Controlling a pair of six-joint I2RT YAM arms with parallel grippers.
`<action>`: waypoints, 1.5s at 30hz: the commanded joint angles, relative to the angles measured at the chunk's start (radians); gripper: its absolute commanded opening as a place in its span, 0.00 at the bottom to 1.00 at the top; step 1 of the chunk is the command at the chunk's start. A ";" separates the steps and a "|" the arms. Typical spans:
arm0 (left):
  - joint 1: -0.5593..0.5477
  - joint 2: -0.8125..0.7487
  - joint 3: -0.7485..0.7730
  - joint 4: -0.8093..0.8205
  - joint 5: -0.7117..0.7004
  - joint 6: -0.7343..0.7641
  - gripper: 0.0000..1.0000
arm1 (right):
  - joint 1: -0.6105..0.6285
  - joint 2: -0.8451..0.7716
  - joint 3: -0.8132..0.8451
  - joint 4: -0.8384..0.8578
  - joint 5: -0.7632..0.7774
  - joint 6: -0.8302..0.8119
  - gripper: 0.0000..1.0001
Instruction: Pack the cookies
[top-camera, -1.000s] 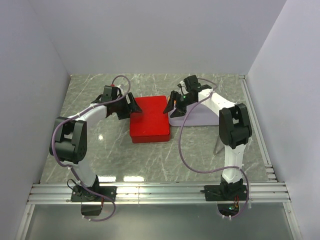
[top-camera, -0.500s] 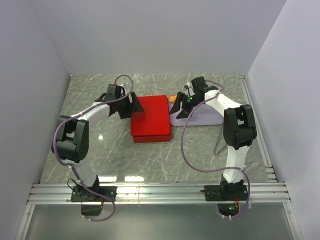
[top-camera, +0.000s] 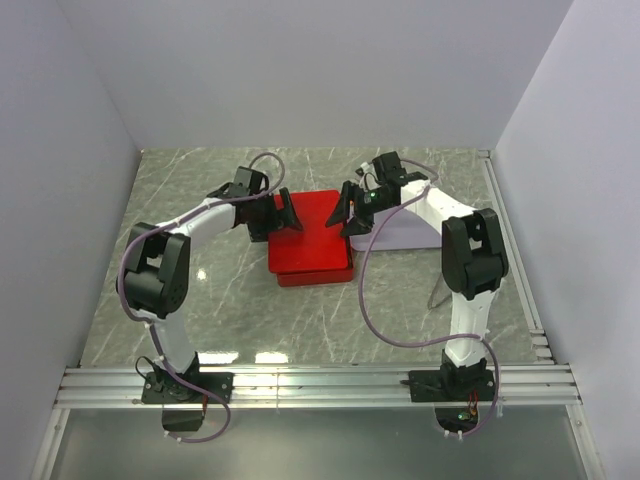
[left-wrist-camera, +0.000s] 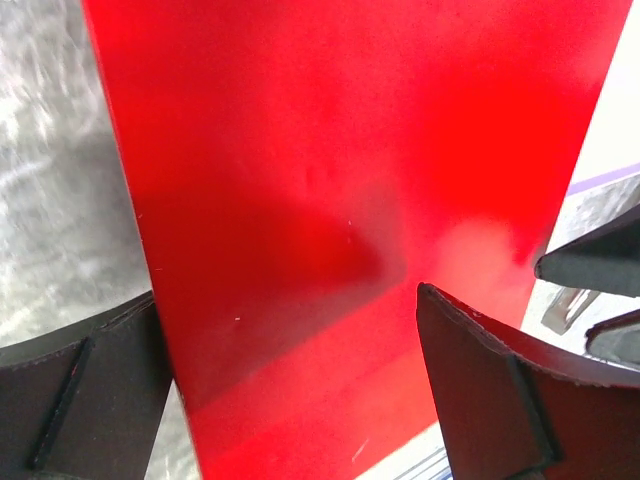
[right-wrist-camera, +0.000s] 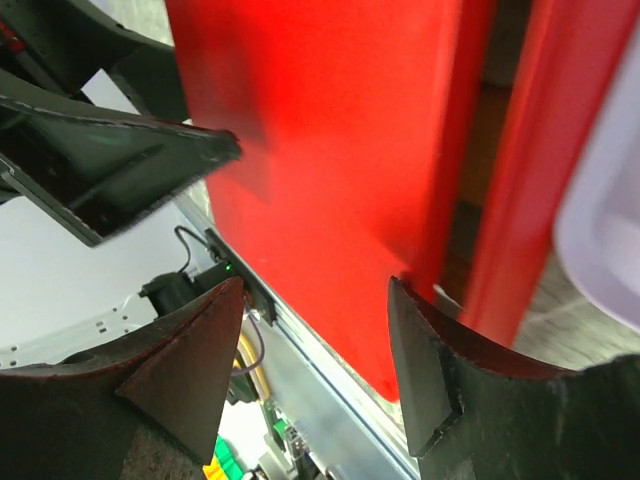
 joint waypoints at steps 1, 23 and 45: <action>-0.044 -0.005 0.071 -0.094 -0.025 0.014 1.00 | 0.020 0.009 0.046 0.036 -0.034 0.012 0.67; -0.107 0.009 0.145 -0.201 -0.129 0.032 0.99 | -0.198 -0.178 -0.180 0.008 0.092 -0.037 0.65; -0.153 0.047 0.128 -0.161 0.041 -0.046 0.99 | -0.072 -0.014 -0.169 0.232 -0.101 0.138 0.64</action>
